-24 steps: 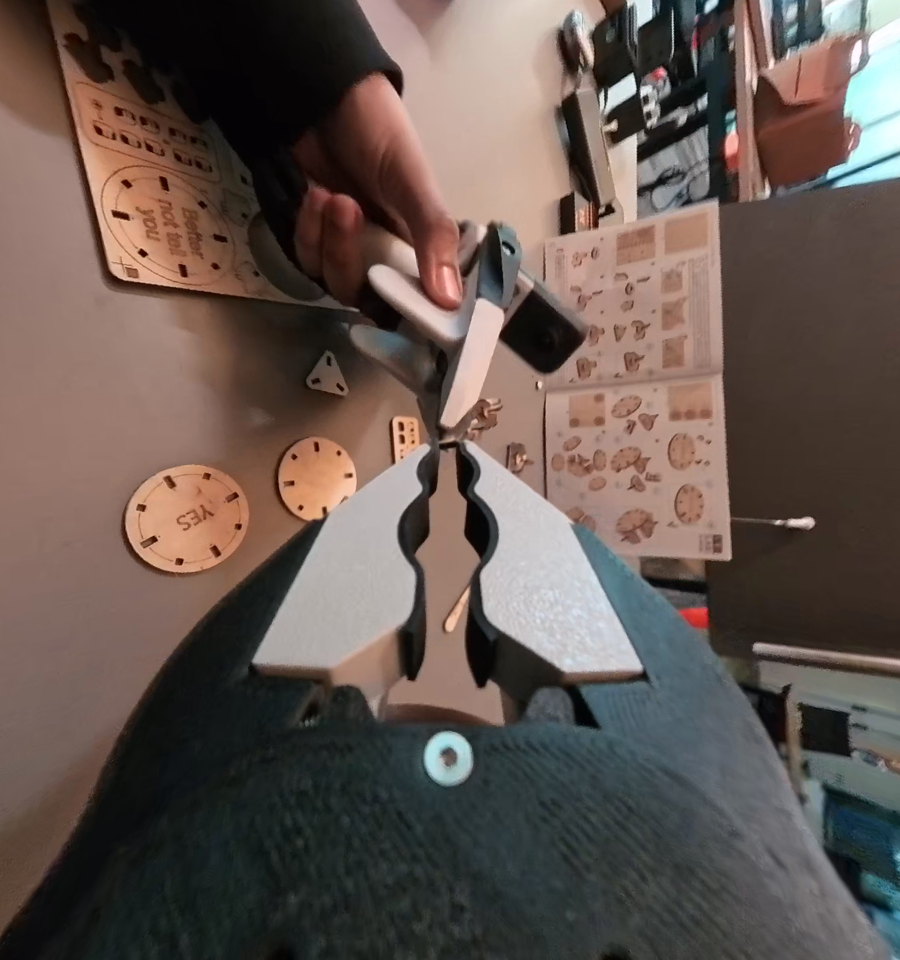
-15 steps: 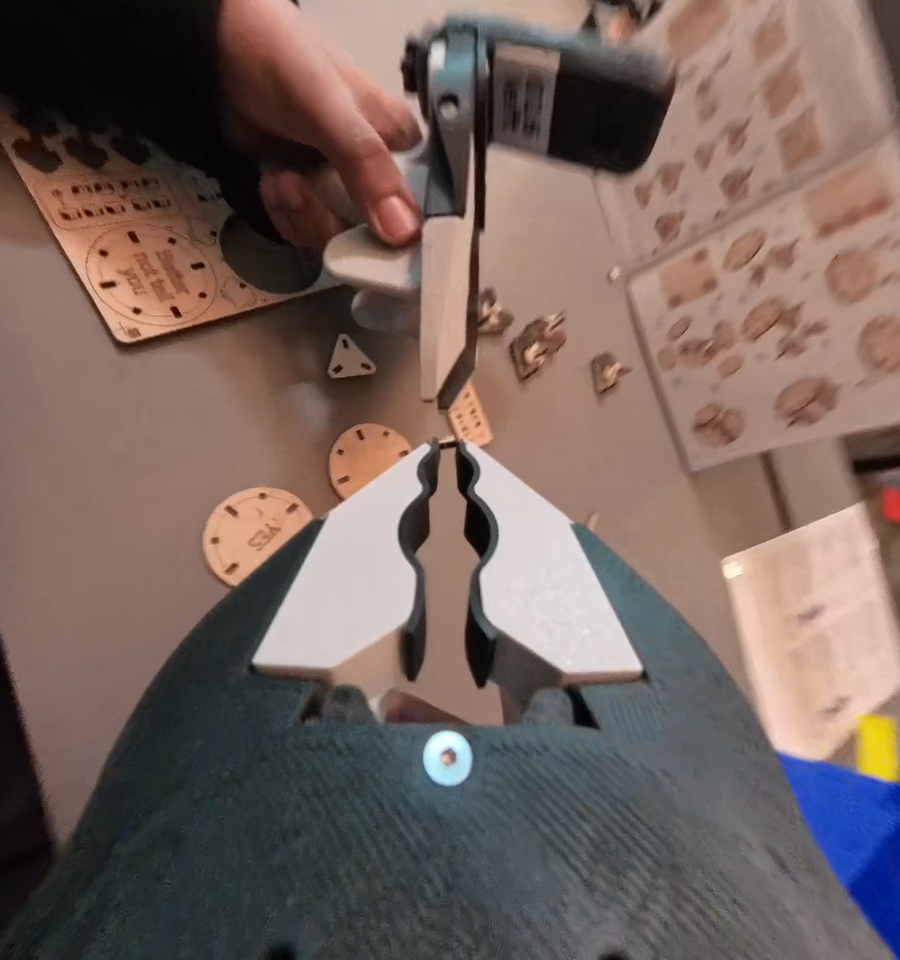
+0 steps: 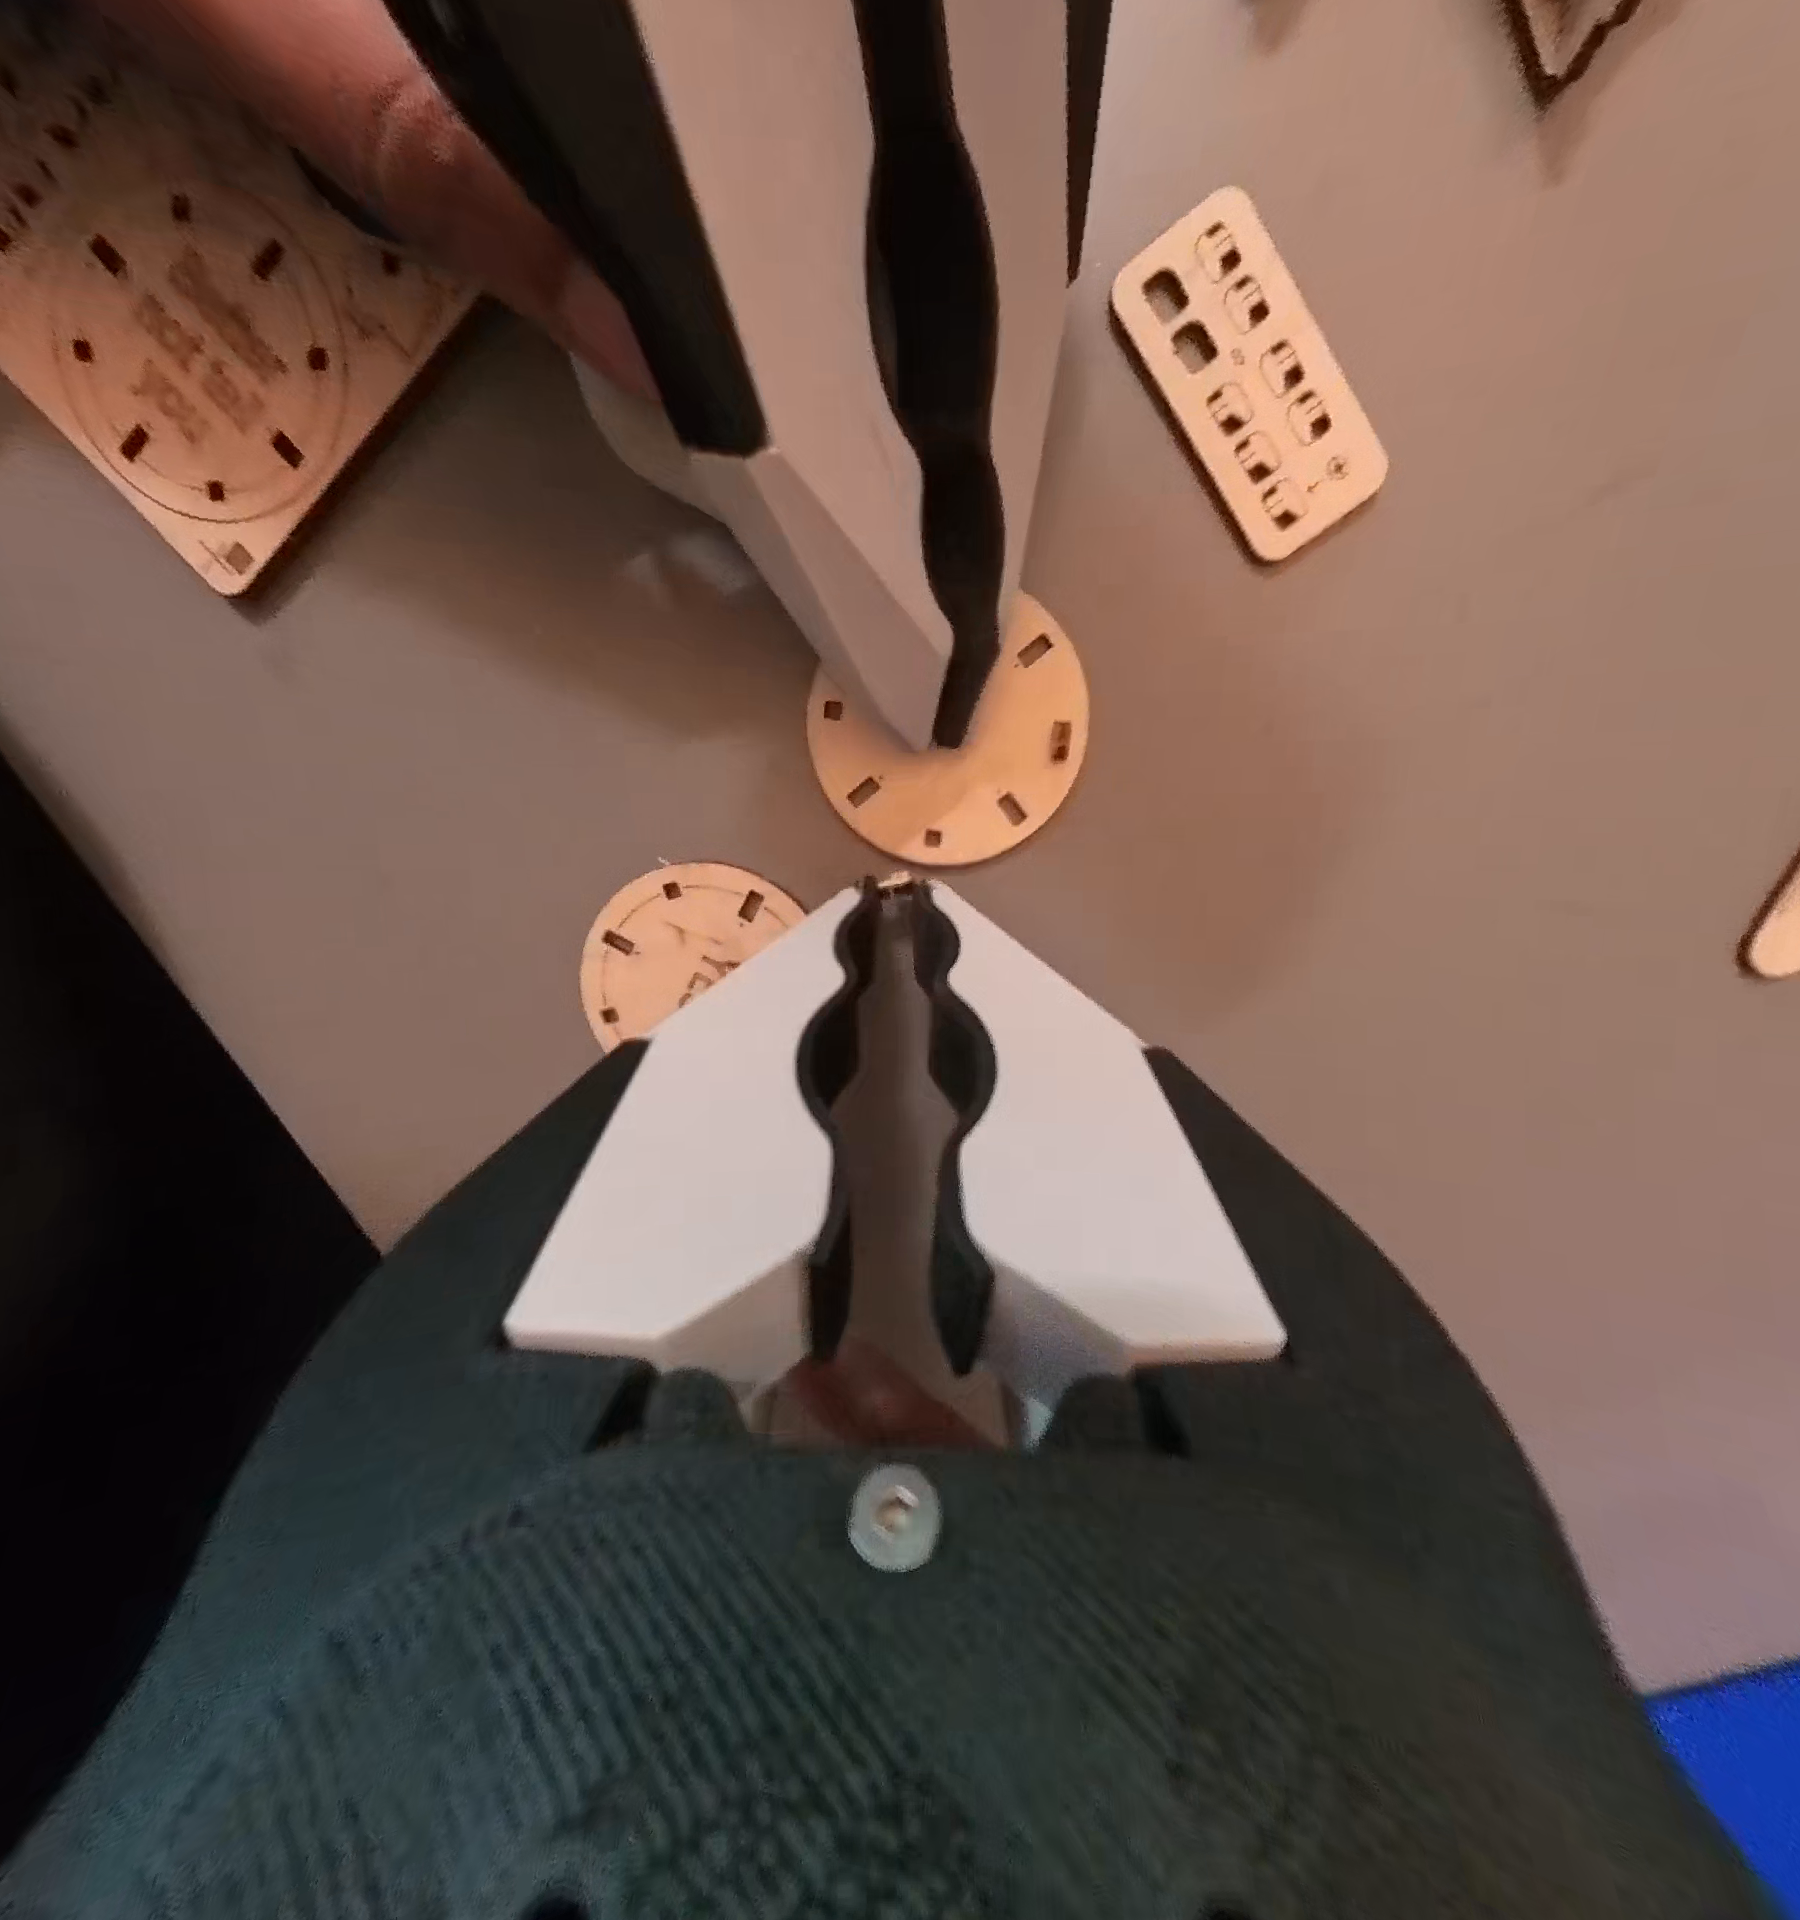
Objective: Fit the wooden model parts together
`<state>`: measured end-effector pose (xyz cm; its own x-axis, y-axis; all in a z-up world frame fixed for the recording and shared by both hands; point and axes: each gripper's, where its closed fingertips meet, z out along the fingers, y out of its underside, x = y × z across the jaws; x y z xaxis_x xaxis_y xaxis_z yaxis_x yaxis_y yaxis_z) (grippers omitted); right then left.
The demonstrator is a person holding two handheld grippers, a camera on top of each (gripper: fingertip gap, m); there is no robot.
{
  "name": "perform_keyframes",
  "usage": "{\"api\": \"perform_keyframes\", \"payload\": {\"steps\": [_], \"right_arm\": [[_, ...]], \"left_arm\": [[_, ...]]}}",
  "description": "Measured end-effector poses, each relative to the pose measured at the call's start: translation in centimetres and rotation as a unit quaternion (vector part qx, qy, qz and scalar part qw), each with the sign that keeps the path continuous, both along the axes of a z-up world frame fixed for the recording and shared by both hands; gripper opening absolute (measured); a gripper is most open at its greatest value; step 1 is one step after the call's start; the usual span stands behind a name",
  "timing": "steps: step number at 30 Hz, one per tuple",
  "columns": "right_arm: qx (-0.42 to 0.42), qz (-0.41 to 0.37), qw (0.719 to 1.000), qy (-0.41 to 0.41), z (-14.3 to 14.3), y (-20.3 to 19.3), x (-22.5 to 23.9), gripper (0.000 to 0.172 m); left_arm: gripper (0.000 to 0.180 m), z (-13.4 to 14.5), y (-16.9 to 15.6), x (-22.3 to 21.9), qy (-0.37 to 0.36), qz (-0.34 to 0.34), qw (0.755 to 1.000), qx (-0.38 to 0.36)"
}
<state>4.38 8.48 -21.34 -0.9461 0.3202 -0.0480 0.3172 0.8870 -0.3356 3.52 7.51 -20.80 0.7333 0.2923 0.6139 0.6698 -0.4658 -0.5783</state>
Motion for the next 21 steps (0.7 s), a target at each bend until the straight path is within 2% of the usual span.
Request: {"api": "perform_keyframes", "payload": {"steps": [3, 8, 21], "right_arm": [[0.023, 0.005, 1.000, 0.008, -0.17, 0.02, -0.53, 0.004], [0.033, -0.009, 0.999, -0.029, -0.12, -0.29, -0.61, 0.004], [0.093, 0.011, 0.995, -0.036, -0.24, -0.16, -0.60, 0.004]], "left_arm": [[0.000, -0.18, -0.16, -0.16, 0.002, 0.007, 1.000, -0.010], [0.000, -0.42, -0.29, -0.11, 0.011, 0.007, 1.000, -0.027], [0.000, -0.46, -0.31, -0.16, 0.000, 0.008, 1.000, -0.022]]}}
